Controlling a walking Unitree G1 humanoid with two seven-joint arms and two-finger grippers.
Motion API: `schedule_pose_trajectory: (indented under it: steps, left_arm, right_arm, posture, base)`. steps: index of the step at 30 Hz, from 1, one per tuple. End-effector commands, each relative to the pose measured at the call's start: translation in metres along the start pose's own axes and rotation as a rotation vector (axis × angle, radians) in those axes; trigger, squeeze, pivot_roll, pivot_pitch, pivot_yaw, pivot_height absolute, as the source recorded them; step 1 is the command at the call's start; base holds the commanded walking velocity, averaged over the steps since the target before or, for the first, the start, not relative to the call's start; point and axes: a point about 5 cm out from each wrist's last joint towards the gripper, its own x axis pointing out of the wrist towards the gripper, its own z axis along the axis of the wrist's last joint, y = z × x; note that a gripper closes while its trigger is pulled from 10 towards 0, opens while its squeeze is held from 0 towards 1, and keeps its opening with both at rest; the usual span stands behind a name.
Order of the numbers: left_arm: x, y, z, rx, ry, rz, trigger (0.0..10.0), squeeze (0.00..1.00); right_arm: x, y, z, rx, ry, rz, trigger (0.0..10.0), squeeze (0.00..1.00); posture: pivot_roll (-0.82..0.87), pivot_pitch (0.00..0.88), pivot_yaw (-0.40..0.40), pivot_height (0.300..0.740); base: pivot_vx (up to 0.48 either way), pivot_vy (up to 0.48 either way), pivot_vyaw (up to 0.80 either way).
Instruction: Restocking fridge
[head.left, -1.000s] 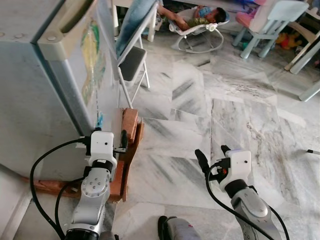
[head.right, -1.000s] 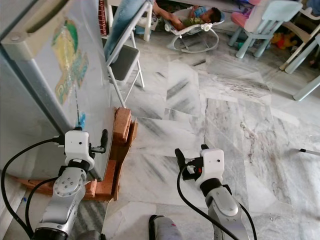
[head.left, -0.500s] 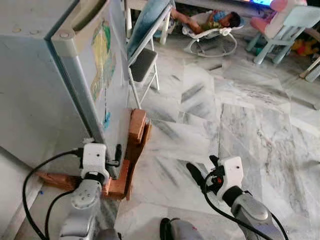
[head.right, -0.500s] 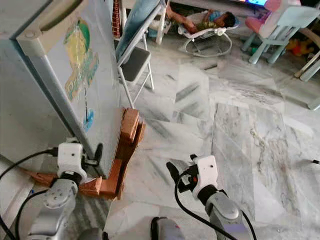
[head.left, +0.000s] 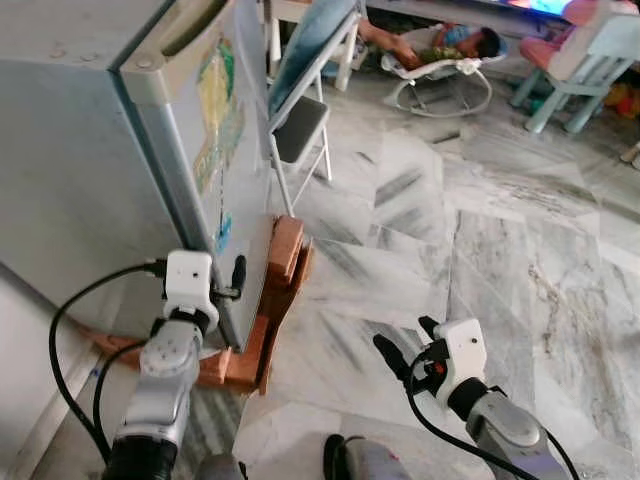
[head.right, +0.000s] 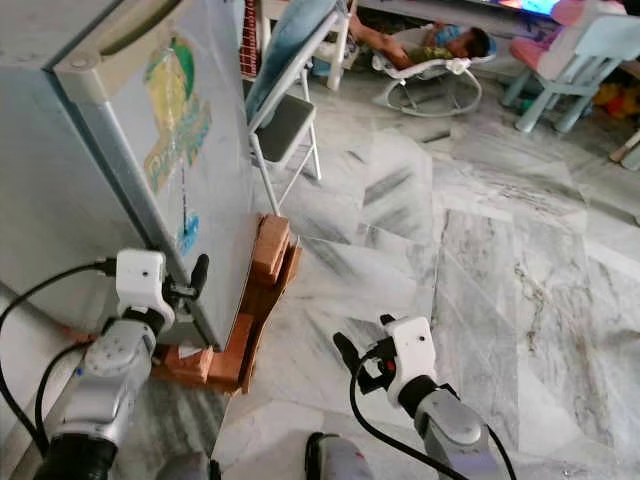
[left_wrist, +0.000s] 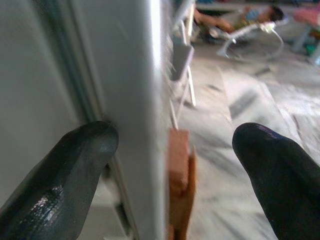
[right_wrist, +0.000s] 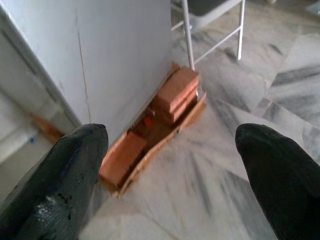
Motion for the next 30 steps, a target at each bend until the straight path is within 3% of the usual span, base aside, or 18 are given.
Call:
schedule_pose_trajectory:
  steps: [1, 8, 11, 16, 18, 20, 22, 23, 25, 28, 30]
  left_arm:
    - [0.006, 0.005, 0.01, 0.024, -0.049, 0.013, 10.0, 0.0]
    - [0.02, 0.02, 0.026, 0.016, -0.102, 0.056, 10.0, 0.0]
    - [0.026, 0.02, 0.034, -0.005, -0.124, 0.049, 10.0, 0.0]
    - [0.038, 0.006, 0.07, -0.02, -0.233, -0.032, 10.0, 0.0]
    - [0.046, -0.012, 0.1, -0.049, -0.313, -0.109, 10.0, 0.0]
    - [0.048, -0.021, 0.112, -0.073, -0.341, -0.152, 10.0, 0.0]
    - [0.046, -0.045, 0.128, -0.117, -0.374, -0.261, 10.0, 0.0]
    - [0.033, -0.089, 0.149, -0.163, -0.417, -0.472, 10.0, 0.0]
    - [0.024, -0.109, 0.157, -0.186, -0.433, -0.57, 10.0, 0.0]
    - [-0.001, -0.15, 0.167, -0.284, -0.429, -0.738, 10.0, 0.0]
    - [-0.005, -0.159, 0.159, -0.28, -0.403, -0.768, 10.0, 0.0]
  right_arm:
    - [-0.008, -0.001, -0.012, -0.008, 0.075, 0.036, 10.0, 0.0]
    - [-0.035, -0.003, -0.034, -0.025, 0.172, 0.118, 10.0, 0.0]
    - [-0.034, -0.002, -0.034, -0.015, 0.172, 0.121, 10.0, 0.0]
    - [-0.035, -0.002, -0.036, 0.003, 0.187, 0.143, 10.0, 0.0]
    - [-0.033, -0.003, -0.039, 0.012, 0.187, 0.142, 10.0, 0.0]
    - [-0.032, -0.004, -0.039, 0.011, 0.185, 0.138, 10.0, 0.0]
    - [-0.031, -0.005, -0.04, 0.011, 0.186, 0.138, 10.0, 0.0]
    - [-0.03, -0.006, -0.041, 0.011, 0.191, 0.143, 10.0, 0.0]
    - [-0.03, -0.006, -0.042, 0.01, 0.194, 0.145, 10.0, 0.0]
    - [-0.027, -0.005, -0.046, 0.021, 0.199, 0.144, 10.0, 0.0]
    - [-0.026, -0.004, -0.047, 0.037, 0.195, 0.145, 10.0, 0.0]
  posture:
    - [0.08, 0.132, -0.07, 0.74]
    - [0.08, 0.137, -0.073, 0.74]
    - [0.07, 0.137, -0.072, 0.74]
    - [0.08, 0.133, -0.067, 0.74]
    - [0.07, 0.126, -0.067, 0.74]
    - [0.07, 0.125, -0.068, 0.74]
    - [0.07, 0.124, -0.069, 0.74]
    - [0.08, 0.121, -0.075, 0.74]
    - [0.09, 0.122, -0.075, 0.74]
    - [0.09, 0.126, -0.071, 0.74]
    - [0.09, 0.128, -0.069, 0.74]
  base:
    - [0.0, 0.0, 0.0]
    - [0.0, 0.0, 0.0]
    - [0.0, 0.0, 0.0]
    - [0.0, 0.0, 0.0]
    - [0.0, 0.0, 0.0]
    - [0.0, 0.0, 0.0]
    - [0.0, 0.0, 0.0]
    - [0.0, 0.0, 0.0]
    - [0.0, 0.0, 0.0]
    - [0.0, 0.0, 0.0]
    - [0.0, 0.0, 0.0]
